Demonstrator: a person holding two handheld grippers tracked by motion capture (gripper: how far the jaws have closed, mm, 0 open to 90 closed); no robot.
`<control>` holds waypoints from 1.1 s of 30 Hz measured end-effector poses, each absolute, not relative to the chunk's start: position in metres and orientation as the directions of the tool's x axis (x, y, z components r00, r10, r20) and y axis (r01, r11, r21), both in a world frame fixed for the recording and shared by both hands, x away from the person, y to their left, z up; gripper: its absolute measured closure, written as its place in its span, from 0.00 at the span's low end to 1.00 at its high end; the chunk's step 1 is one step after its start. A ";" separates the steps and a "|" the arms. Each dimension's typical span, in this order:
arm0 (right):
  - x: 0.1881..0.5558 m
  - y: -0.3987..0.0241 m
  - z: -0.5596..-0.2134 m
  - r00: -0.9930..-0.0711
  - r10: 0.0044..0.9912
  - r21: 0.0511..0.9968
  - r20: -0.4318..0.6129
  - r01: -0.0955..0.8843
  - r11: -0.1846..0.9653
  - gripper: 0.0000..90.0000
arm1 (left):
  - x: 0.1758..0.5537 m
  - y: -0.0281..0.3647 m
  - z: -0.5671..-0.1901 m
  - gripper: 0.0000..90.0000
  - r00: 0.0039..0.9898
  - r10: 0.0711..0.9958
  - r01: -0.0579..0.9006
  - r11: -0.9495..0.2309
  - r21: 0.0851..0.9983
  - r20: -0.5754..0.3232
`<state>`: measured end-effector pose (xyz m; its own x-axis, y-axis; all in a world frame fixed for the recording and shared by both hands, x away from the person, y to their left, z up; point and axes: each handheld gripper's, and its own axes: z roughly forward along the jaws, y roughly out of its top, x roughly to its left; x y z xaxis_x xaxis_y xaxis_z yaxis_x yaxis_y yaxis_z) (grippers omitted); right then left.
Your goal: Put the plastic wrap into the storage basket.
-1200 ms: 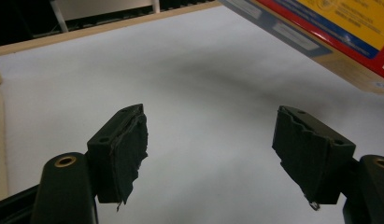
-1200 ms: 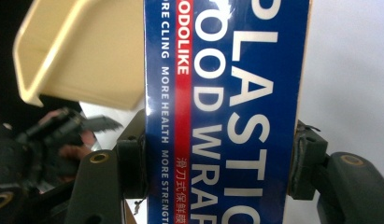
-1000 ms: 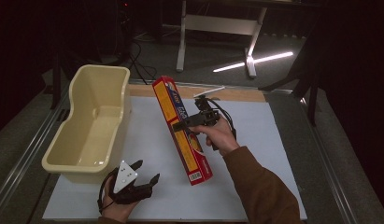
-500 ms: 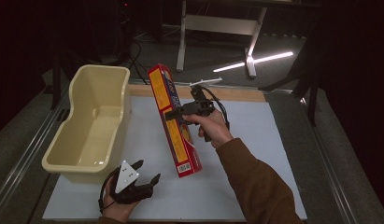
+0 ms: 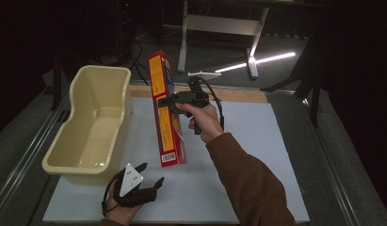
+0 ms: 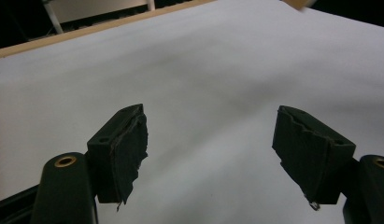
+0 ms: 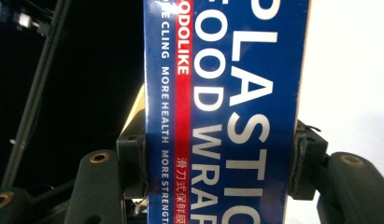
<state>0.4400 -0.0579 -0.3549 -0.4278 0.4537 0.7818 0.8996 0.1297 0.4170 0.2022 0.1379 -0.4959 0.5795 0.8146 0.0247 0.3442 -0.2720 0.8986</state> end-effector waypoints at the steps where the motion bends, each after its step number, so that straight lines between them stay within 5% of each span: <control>1: 0.440 -0.058 -0.355 -0.428 0.454 0.417 0.782 0.900 0.130 0.43 | 0.202 0.138 -0.496 0.29 0.579 0.815 0.344 -0.272 0.899 0.025; 33: 0.440 -0.009 -0.325 -0.350 0.389 0.401 0.852 0.914 -0.057 0.43 | 0.198 0.139 -0.493 0.29 0.577 0.816 0.324 -0.266 0.908 0.033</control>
